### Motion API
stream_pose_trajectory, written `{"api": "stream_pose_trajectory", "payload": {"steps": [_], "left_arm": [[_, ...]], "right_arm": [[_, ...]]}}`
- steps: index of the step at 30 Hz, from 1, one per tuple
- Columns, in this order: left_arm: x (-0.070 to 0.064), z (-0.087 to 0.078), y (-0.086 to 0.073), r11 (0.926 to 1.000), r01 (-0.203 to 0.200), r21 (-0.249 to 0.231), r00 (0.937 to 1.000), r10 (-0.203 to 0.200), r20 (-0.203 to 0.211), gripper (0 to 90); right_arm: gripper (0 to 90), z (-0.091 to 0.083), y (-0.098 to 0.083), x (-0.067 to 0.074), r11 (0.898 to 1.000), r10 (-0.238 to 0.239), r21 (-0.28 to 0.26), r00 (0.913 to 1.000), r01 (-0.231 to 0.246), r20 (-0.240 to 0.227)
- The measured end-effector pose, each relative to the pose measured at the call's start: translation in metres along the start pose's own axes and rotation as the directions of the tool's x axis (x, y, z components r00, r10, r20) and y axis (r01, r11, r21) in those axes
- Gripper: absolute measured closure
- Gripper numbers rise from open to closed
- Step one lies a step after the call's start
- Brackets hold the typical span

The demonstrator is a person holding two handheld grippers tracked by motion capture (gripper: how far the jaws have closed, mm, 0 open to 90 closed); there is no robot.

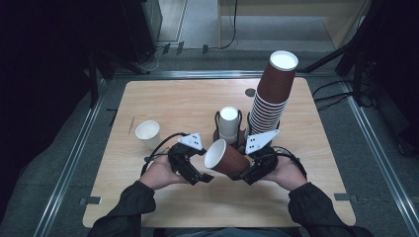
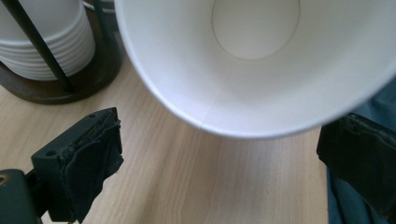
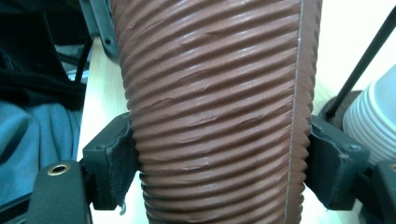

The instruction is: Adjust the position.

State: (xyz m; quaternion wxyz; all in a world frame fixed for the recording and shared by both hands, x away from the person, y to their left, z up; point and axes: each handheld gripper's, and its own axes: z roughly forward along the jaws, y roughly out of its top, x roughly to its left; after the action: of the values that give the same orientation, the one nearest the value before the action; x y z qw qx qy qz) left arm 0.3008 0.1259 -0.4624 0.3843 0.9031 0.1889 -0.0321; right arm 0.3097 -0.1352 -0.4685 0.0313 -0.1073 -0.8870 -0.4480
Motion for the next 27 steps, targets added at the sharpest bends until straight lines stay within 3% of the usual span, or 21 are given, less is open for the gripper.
{"api": "stream_pose_trajectory", "payload": {"steps": [2, 4, 10, 13, 16, 22, 27], "left_arm": [[-0.001, -0.001, 0.002, 0.9997, -0.008, -0.022, 0.9999, 0.008, 0.008, 0.2], [0.0, -0.001, 0.003, 0.9989, 0.012, -0.045, 0.9999, -0.011, 0.007, 0.1], [-0.002, -0.001, 0.006, 0.9978, 0.012, -0.065, 0.9996, -0.01, 0.028, 0.0], [-0.005, -0.002, 0.009, 0.9938, 0.019, -0.109, 0.9988, -0.014, 0.047, 0.0], [-0.008, -0.004, 0.012, 0.9852, 0.041, -0.166, 0.9968, -0.029, 0.074, 0.0], [-0.011, -0.004, 0.015, 0.9787, 0.033, -0.203, 0.9989, -0.025, 0.04, 4.4], [-0.012, -0.007, 0.014, 0.9743, 0.029, -0.223, 0.9988, -0.02, 0.045, 8.3]], "right_arm": [[20.8, 0.002, 0.0, 0.0, 1.0, -0.001, -0.001, 1.0, 0.001, -0.007], [20.8, 0.004, 0.0, 0.0, 1.0, 0.003, 0.0, 0.9999, -0.003, -0.01], [20.8, 0.008, 0.0, 0.001, 1.0, 0.003, -0.006, 0.9995, -0.004, -0.032], [20.8, 0.008, -0.001, 0.001, 0.999, 0.017, -0.042, 0.9987, -0.019, -0.048], [20.8, 0.011, 0.0, 0.003, 0.999, 0.008, -0.038, 0.9984, -0.01, -0.056], [20.8, 0.016, 0.003, 0.007, 0.997, 0.022, -0.066, 0.9959, -0.028, -0.088], [21.3, 0.017, 0.003, 0.006, 0.997, 0.012, -0.072, 0.9961, -0.018, -0.087]]}}
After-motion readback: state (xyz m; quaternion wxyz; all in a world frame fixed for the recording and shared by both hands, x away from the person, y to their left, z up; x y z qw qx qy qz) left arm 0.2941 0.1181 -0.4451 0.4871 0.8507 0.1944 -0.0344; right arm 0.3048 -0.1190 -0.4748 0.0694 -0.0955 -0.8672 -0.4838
